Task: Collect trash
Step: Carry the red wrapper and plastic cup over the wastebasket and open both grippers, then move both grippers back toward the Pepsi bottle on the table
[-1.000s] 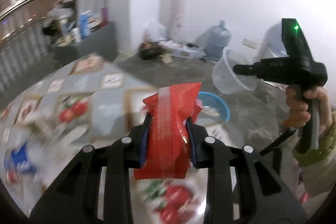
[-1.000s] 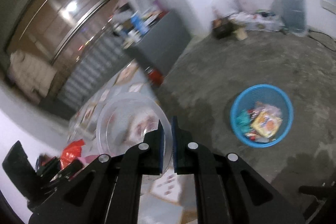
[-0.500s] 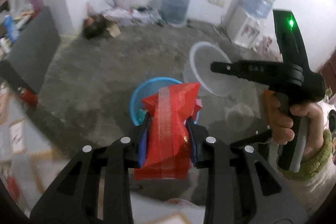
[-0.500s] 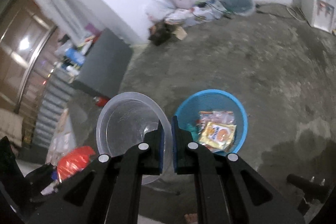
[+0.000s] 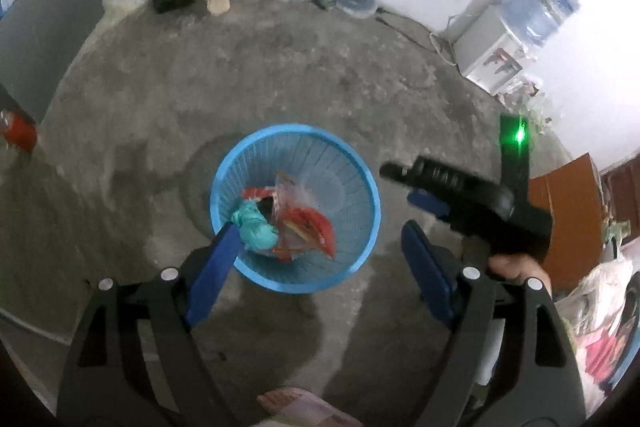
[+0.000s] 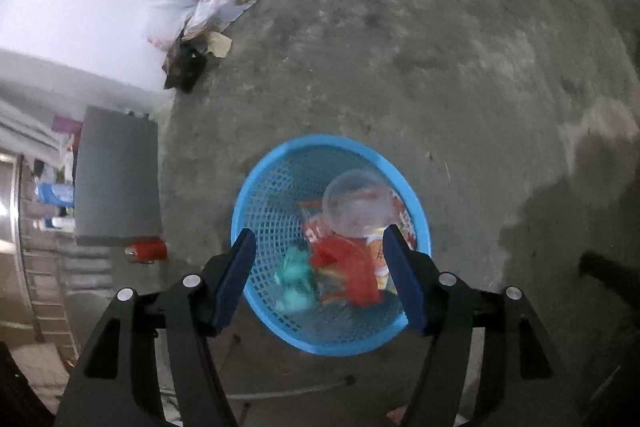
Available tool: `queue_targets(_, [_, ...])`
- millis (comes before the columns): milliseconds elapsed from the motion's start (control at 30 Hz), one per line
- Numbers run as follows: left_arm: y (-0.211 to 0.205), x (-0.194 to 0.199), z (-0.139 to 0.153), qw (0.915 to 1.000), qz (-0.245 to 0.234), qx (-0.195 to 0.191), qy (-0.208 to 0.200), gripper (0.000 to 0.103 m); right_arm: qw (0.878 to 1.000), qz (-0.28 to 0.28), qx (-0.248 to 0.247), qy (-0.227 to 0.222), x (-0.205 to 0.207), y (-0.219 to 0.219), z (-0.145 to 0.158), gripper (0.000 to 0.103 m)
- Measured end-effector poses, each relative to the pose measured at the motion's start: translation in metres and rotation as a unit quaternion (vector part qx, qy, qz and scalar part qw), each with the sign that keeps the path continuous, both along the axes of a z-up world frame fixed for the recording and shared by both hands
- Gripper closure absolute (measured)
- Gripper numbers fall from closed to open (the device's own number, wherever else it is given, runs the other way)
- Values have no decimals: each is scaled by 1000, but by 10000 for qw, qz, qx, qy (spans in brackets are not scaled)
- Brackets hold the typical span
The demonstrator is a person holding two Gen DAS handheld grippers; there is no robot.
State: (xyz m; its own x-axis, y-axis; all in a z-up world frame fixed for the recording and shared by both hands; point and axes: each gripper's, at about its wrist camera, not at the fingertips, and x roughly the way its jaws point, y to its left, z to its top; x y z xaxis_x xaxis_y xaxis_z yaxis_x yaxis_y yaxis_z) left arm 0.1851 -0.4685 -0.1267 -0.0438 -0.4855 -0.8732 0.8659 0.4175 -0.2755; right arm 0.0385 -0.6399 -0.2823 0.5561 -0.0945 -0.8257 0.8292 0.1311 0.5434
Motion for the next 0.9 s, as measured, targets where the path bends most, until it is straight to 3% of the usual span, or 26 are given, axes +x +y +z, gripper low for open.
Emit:
queue_targets(167, [15,-17,36,9967,-239,-395,-672,22,9989,131,-442,55,-10,18,17,39])
queue_targets(367, [49,-32,85,9887,-345,-850,-1184,22,9901,577,-1282,-30,-11,50,78,39])
queue_targets(467, [80,-37,115,9838,-229,-1084,-1411,20,9798,968,-1750,-80,-6,70,115,37])
queue_targets(667, [161,-55,163,9595,103,-1701,-2242,18,9519,2061,-2219,-461,0,121,168,36])
queue_targets(900, [279,-64,177,9467,785,-1817,-2542,18,9205,2954,-2464,-685,1,181,198,29])
